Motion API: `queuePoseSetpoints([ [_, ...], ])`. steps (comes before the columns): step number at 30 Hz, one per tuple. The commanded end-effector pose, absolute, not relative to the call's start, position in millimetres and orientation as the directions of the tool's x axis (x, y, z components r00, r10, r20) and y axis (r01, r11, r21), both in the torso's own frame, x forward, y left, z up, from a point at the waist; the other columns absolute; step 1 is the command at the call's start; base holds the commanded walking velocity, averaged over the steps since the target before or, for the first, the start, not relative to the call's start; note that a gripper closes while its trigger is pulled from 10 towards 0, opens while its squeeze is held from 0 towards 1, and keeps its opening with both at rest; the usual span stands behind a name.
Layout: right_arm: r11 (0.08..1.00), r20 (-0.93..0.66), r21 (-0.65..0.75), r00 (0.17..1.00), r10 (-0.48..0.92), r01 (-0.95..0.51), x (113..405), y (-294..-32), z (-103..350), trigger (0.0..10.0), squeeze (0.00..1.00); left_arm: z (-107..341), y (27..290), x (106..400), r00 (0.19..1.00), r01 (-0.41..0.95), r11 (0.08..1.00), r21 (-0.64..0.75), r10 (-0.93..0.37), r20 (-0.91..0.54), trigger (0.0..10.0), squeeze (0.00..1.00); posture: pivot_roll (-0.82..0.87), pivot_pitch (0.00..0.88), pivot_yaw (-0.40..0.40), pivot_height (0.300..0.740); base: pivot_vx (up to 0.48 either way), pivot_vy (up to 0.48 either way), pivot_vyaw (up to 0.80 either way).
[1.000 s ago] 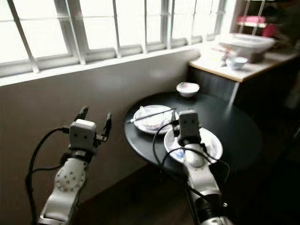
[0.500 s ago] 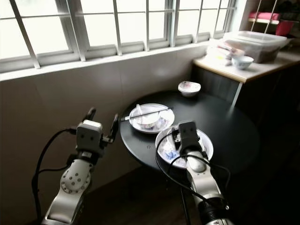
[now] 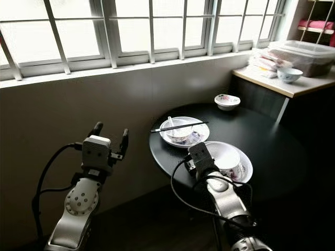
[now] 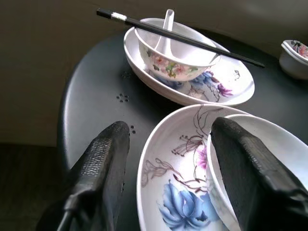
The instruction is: Kitchen organization
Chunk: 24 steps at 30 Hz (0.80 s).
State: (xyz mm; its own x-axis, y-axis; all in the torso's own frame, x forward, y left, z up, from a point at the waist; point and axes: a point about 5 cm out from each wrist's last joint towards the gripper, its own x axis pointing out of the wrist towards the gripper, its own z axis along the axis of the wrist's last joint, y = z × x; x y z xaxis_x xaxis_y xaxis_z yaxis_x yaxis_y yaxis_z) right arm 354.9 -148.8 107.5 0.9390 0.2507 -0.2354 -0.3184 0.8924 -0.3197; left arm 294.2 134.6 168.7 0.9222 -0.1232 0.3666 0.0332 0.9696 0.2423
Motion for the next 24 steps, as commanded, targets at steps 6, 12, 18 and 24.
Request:
queuePoseSetpoints([
  [6,0.848,-0.280,-0.378,0.919,0.277,-0.371,365,-171,117,10.0,0.00,169,132,296,0.922,0.040,0.966,0.256,-0.134,0.363,10.0,0.00,0.03,0.000,-0.041,0.740,0.000,0.000,0.00],
  [12,0.825,-0.336,-0.377,0.892,0.303,-0.422,368,-182,115,10.0,0.00,169,132,297,0.923,0.036,0.965,0.258,-0.131,0.362,10.0,0.00,0.04,0.000,-0.044,0.740,0.000,0.000,0.00],
  [18,0.815,-0.363,-0.376,0.879,0.308,-0.441,369,-188,114,10.0,0.00,169,133,297,0.924,0.031,0.964,0.263,-0.128,0.360,10.0,0.00,0.05,0.000,-0.047,0.740,0.000,0.000,0.00],
  [24,0.829,-0.369,-0.381,0.889,0.271,-0.410,372,-197,115,10.0,0.00,169,135,297,0.926,0.025,0.963,0.267,-0.123,0.358,10.0,0.00,0.05,0.000,-0.047,0.740,0.000,0.000,0.00],
])
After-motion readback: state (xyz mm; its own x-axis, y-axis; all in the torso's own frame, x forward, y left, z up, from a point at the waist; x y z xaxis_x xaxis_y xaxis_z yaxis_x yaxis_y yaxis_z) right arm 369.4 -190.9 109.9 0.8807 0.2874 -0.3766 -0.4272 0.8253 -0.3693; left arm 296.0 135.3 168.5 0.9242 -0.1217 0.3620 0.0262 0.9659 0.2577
